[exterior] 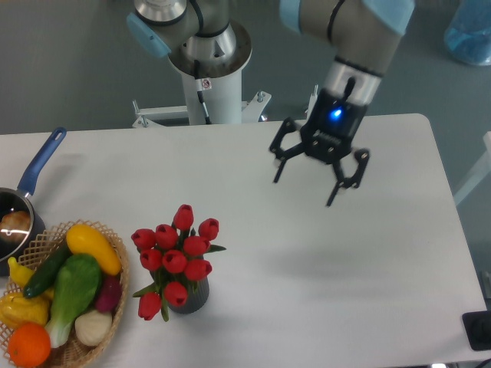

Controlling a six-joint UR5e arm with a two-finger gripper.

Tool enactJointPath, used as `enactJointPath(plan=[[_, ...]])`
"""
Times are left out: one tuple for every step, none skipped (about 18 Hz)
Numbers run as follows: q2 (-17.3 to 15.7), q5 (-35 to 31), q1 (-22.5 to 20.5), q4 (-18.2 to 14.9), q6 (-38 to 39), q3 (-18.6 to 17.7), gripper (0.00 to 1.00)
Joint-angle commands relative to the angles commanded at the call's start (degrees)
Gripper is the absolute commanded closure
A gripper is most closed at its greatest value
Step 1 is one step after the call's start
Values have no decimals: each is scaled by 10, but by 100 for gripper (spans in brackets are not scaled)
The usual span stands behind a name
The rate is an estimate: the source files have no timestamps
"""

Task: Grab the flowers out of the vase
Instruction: 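Lower the open gripper toward the red tulip bunch in the black vase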

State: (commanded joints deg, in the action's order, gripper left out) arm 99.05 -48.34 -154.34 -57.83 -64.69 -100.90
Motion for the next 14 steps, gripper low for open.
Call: enactJointPath(plan=[[1,0,7,0,0,-1,0],[2,-2,15,1,0,0,0],[3,-4,21,2,-2,2,0],[8,-10,25,3,-12,0,0],[13,-16,32,3,-27,-1,0],[15,-17,40,3,-33,-3,0],[16,-15,47,3,-34,-3,0],[17,-15,48,3,-34,-4,0],[21,-18,51,3,-37,-4,0],[22,-18,52,3,-38,-6,0],[23,-19,54,3,-39,-7,0],[23,-19,60,3,-39,-8,0],[23,-21,62,4,-39,-8,0],[23,-18,66,5,-36,-8,0]])
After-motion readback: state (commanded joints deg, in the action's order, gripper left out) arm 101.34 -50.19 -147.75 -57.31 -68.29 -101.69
